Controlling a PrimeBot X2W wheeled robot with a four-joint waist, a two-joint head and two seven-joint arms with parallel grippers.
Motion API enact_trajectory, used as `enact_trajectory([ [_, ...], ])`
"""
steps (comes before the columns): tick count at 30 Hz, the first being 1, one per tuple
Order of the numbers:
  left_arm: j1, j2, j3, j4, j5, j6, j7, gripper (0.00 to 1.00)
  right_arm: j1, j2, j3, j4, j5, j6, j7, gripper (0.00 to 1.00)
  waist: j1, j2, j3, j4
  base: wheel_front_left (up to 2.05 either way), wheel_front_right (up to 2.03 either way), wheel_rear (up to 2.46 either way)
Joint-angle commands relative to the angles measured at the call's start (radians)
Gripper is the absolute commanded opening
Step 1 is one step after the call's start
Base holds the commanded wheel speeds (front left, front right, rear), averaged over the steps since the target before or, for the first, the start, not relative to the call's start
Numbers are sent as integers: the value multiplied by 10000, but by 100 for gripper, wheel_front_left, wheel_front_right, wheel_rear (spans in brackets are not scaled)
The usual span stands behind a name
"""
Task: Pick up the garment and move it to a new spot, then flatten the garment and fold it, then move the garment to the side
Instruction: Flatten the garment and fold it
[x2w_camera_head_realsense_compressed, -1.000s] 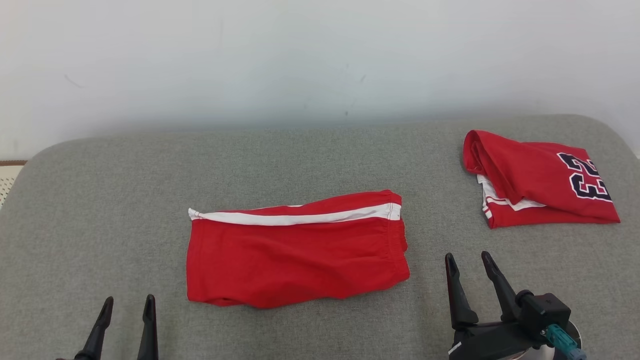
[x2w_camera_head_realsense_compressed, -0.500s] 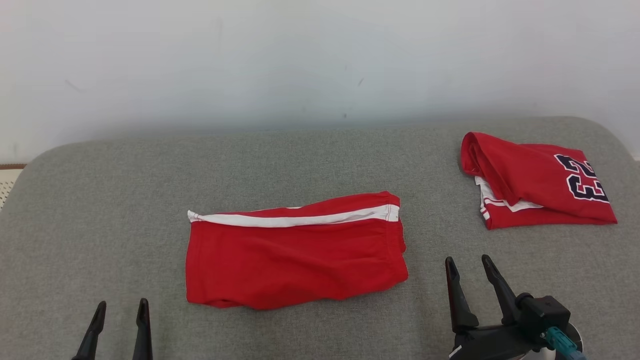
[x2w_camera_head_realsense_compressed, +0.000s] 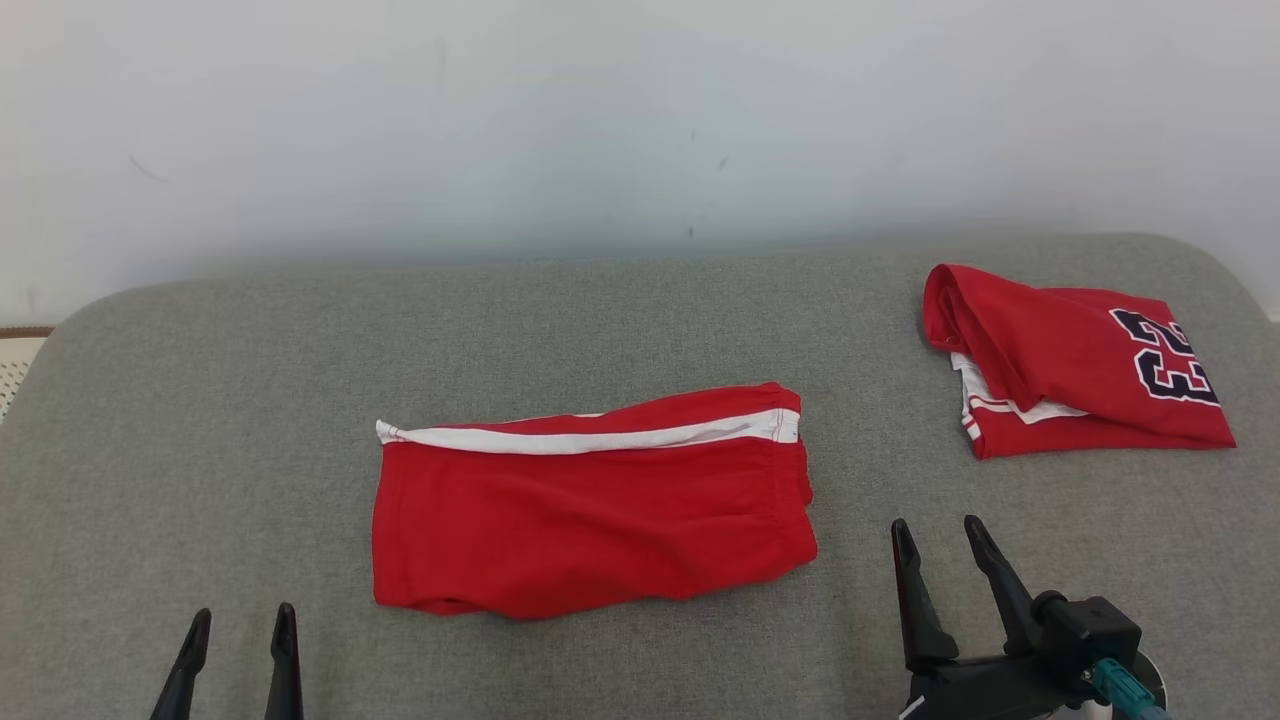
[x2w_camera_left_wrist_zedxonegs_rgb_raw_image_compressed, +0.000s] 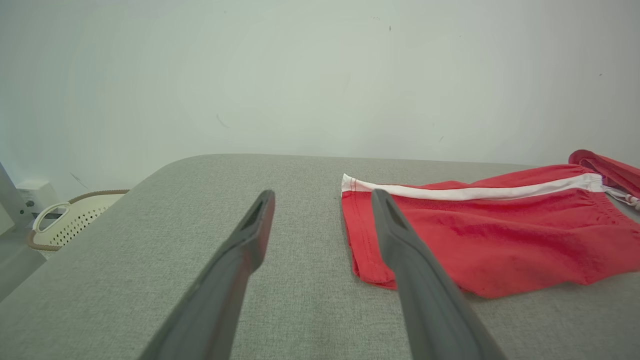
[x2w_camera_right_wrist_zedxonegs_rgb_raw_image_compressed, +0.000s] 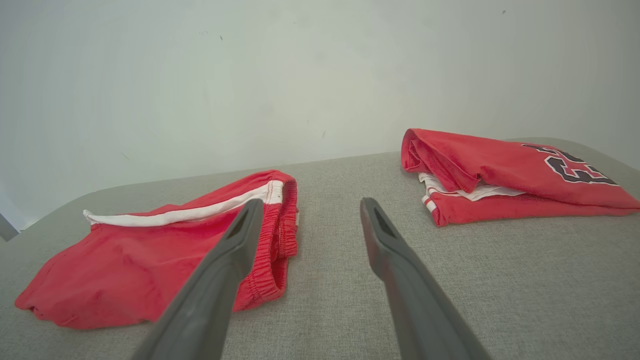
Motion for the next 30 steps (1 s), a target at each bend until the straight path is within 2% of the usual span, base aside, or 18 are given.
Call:
enact_trajectory([
  [1, 56, -35, 61, 10, 98, -8, -40, 100, 54, 5, 13, -15, 25, -6, 28, 100, 0, 0, -1, -1, 0, 0, 0],
  [13, 32, -158, 162, 55, 201, -148, -40, 100, 0, 6, 11, 27, 59, -6, 69, 100, 0, 0, -3, 14, 0, 0, 0],
  [20, -66, -230, 178, 75, 239, -224, -40, 100, -632, 5, 227, 124, -166, -6, 232, 100, 0, 0, 63, 83, 0, 0, 0],
  [30, -377, -323, 73, 127, 259, -412, -40, 100, -2355, -126, 330, 1461, -318, -6, 839, 100, 0, 0, 450, 466, 0, 0, 0],
])
